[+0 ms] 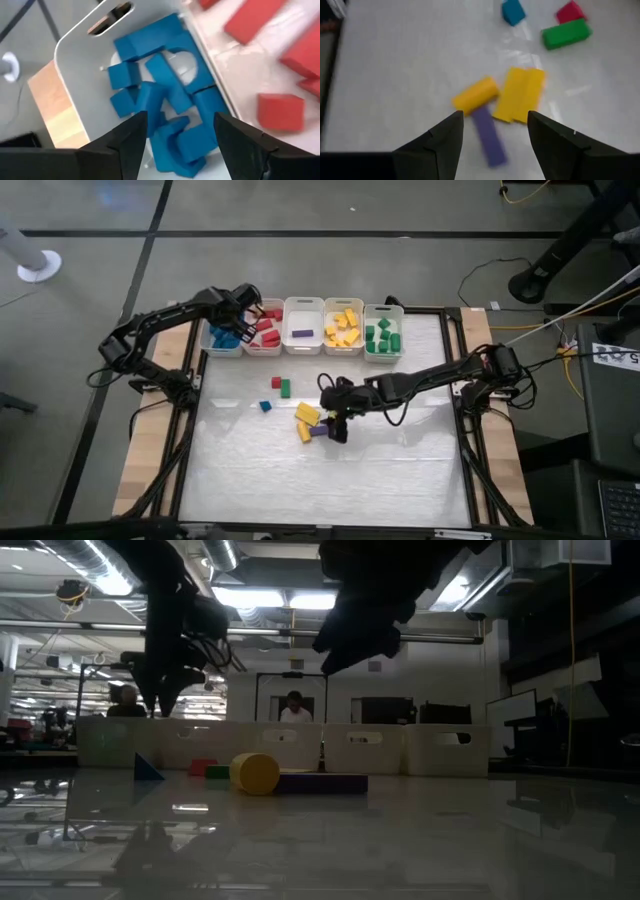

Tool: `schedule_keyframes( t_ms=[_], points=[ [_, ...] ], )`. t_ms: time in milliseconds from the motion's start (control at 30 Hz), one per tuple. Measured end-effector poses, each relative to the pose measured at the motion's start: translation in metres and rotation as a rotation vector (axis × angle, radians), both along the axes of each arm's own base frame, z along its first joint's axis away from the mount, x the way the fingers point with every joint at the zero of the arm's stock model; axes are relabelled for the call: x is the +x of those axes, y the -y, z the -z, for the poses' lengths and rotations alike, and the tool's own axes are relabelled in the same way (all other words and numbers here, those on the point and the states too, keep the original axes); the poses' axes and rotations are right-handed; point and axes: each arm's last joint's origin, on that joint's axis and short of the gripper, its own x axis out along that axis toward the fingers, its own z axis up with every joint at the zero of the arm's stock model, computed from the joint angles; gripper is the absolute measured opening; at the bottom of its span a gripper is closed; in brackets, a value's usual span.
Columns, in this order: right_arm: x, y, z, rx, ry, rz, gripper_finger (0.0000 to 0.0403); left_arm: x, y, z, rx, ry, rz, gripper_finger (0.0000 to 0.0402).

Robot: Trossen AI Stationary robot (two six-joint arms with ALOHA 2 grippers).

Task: Sort blocks
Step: Put the yellow block into the middle right white bin

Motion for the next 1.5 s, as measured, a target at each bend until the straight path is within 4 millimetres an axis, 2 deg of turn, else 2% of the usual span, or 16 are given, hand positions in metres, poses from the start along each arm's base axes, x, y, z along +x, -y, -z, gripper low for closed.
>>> schedule_keyframes(
  t_ms=[167,300,500,633,1100,1500],
  points=[
    [0.009,-0.027,0.011,0.103,0.067,0.116,0.0221,0.005,0.008,-0.005,0.007,0.008,0.070,0.0213],
    [0.019,-0.045,0.031,0.143,0.116,0.252,0.0221,0.010,0.013,-0.008,0.029,0.031,0.095,0.0213],
    [0.030,-0.059,0.064,0.128,0.165,0.374,0.0221,0.017,0.020,-0.012,0.054,0.059,0.137,0.0213],
    [0.033,-0.060,0.080,0.109,0.170,0.427,0.0221,0.023,0.027,-0.012,0.056,0.065,0.171,0.0213],
    [0.039,-0.061,0.107,0.097,0.171,0.470,0.0221,0.038,0.047,-0.012,0.059,0.080,0.251,0.0213],
    [0.038,-0.059,0.113,0.046,0.157,0.503,0.0218,0.053,0.068,-0.012,0.067,0.106,0.348,0.0213]
  ],
)
